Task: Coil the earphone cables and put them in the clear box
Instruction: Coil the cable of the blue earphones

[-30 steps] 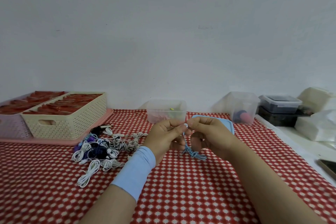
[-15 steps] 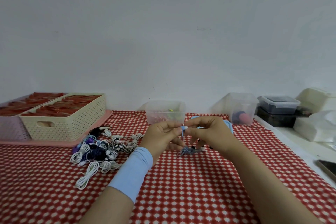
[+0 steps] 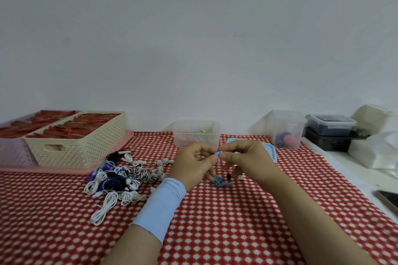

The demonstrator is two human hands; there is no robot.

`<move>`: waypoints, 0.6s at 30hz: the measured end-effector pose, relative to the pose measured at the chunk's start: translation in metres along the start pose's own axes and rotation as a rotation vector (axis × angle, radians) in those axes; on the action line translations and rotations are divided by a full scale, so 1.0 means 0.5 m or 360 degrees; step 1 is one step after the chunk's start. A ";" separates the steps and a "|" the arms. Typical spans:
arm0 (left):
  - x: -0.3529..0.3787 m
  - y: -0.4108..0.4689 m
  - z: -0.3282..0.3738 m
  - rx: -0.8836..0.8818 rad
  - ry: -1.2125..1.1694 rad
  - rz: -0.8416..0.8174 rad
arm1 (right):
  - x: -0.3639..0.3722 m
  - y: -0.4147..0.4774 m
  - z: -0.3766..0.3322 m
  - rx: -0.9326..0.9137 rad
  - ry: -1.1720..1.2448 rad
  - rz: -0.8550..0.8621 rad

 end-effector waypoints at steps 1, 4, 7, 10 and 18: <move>0.000 0.001 0.000 0.0022 0.0028 0.0016 | 0.001 -0.001 -0.001 0.0007 -0.0004 -0.0007; -0.003 0.002 0.001 0.0039 0.0055 0.0064 | 0.000 0.000 -0.001 0.0049 -0.0010 -0.0004; -0.012 0.007 0.001 -0.0018 0.0045 0.0071 | -0.025 0.012 0.001 0.0021 -0.0178 0.0171; -0.021 0.013 -0.002 -0.0072 0.0062 0.0016 | -0.053 0.024 0.016 -0.0088 -0.0591 0.0227; -0.046 0.013 -0.006 -0.0115 0.0261 -0.0161 | -0.063 0.020 0.035 -0.0021 -0.1435 -0.0204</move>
Point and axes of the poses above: each hand's wrist, its own y-axis towards the middle knuckle, its own x-axis out of the palm, z = x × y, the point moved 4 cm from there along y, towards the middle knuckle, and after that the axes turned 12 degrees about z, right-handed, at the moved point
